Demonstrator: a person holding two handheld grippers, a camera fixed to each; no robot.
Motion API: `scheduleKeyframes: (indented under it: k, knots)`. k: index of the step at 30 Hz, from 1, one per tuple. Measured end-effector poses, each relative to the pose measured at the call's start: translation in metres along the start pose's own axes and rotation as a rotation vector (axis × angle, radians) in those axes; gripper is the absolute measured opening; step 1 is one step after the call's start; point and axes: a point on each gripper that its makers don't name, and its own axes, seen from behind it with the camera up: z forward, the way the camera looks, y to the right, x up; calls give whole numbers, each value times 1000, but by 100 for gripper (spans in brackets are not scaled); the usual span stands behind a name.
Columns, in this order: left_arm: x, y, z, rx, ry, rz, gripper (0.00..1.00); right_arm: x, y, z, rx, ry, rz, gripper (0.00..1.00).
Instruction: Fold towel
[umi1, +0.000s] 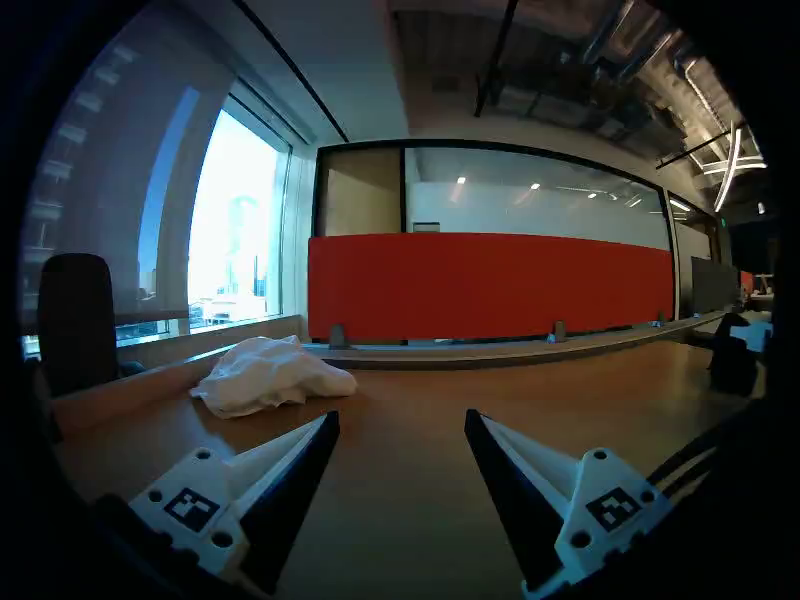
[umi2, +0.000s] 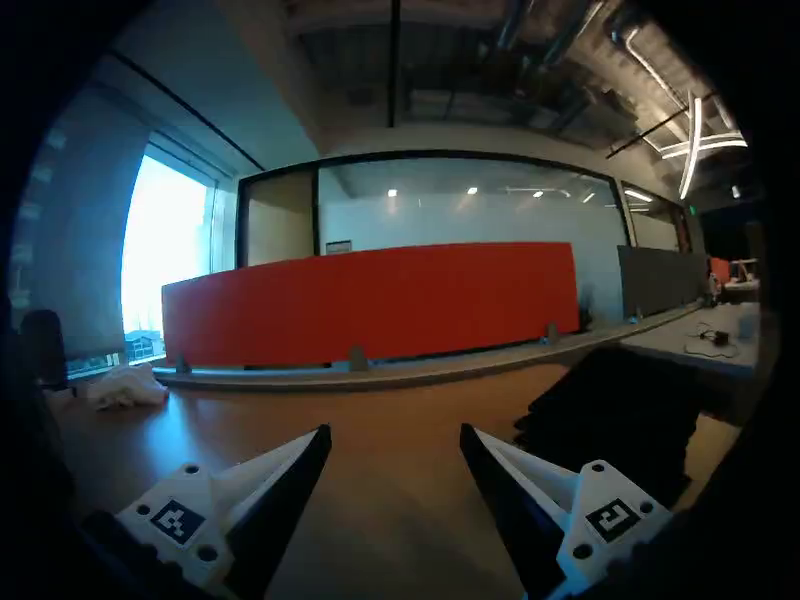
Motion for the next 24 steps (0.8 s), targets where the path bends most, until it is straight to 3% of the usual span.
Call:
scheduleKeyframes:
  k: [24]
  knots:
    - [0,0,0,0,0,0,93,-9,-16,-6,22,6,-88,100]
